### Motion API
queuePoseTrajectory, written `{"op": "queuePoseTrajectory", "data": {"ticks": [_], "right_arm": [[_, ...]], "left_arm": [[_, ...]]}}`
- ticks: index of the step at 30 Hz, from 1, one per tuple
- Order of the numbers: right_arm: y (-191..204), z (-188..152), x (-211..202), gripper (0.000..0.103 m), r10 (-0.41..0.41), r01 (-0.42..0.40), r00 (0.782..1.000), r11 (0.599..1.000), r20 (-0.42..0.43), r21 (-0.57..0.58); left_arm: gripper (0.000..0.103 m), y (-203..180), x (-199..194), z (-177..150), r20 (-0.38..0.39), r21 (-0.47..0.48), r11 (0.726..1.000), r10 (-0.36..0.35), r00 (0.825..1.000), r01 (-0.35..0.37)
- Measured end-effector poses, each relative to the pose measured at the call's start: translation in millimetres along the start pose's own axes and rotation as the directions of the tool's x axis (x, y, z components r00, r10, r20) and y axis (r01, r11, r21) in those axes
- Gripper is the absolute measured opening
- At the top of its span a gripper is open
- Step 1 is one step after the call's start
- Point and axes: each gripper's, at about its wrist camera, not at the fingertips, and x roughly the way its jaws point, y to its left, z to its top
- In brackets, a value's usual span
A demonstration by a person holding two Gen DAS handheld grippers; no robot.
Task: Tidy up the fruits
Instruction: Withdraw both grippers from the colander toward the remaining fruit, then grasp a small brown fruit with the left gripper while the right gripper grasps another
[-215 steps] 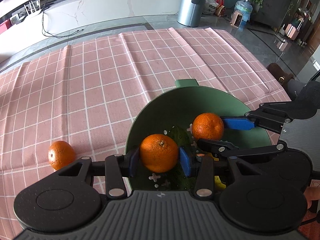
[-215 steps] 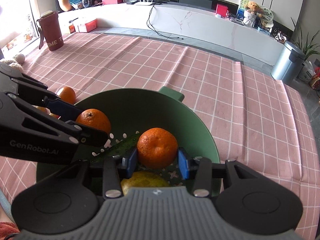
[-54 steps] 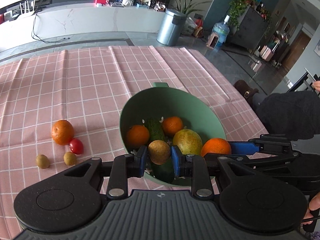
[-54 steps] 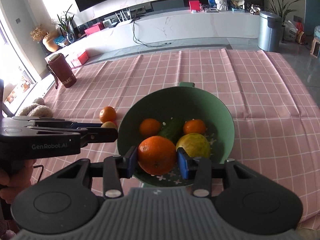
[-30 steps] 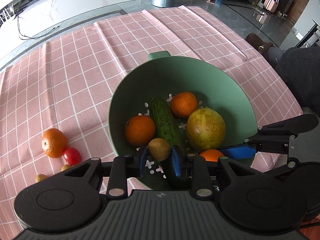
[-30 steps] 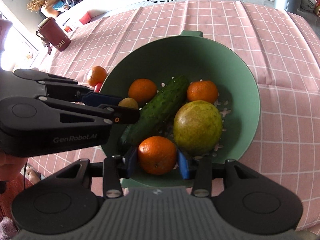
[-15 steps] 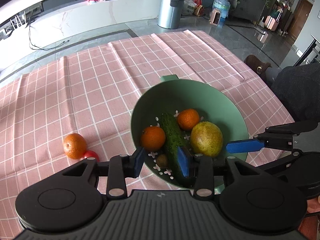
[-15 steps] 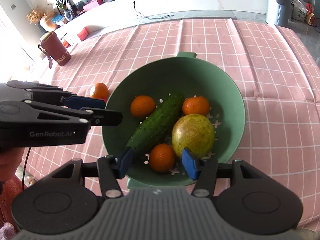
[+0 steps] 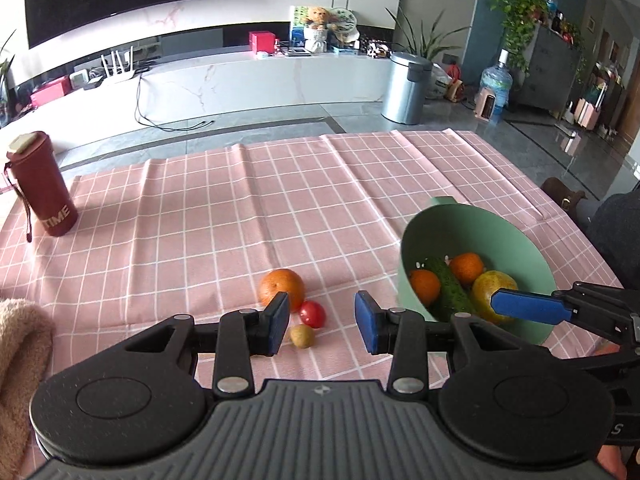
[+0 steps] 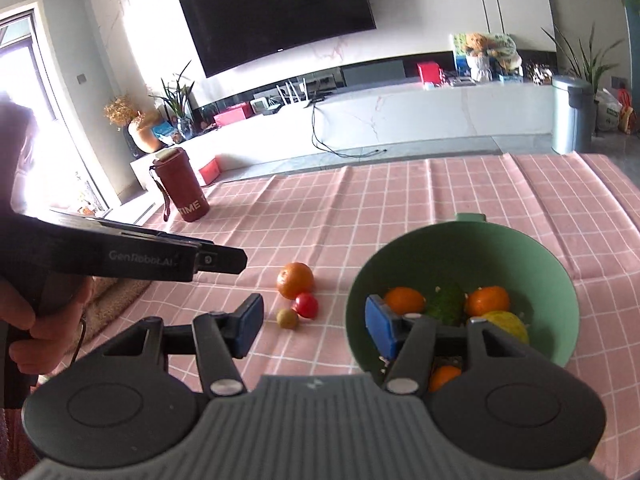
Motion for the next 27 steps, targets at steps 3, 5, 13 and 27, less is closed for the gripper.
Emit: {"op": "queuePoseTrajectory", "data": {"ticks": [3,5,13,27], "right_arm": [[19.4,-7.0,11.2,0.054,0.000,0.001,1.000,0.999,0.016,-0.037],[30.4,-11.7,21.8,0.054,-0.014,0.014,1.000,0.998,0.009,-0.053],[55.3,-26.3,70.0,0.043,-0.062,0.057,0.998,0.988,-0.031,-0.145],[67.1,-39.6,139.4,0.025,-0.129,0.108,0.989,0.960,-0.066,-0.260]], "left_arm": [[0.045,13.6,6.3,-11.2,0.005,-0.023,1.000,0.015,1.000,-0.015],[0.045,23.2,12.0,-19.5,0.008,-0.034,0.999,0.042,0.999,-0.042],[0.044,54.6,35.9,-44.4,0.002,-0.118,0.991,0.067,0.998,-0.067],[0.035,69.0,70.2,-56.6,-0.036,-0.169,0.985,0.022,0.999,-0.028]]}}
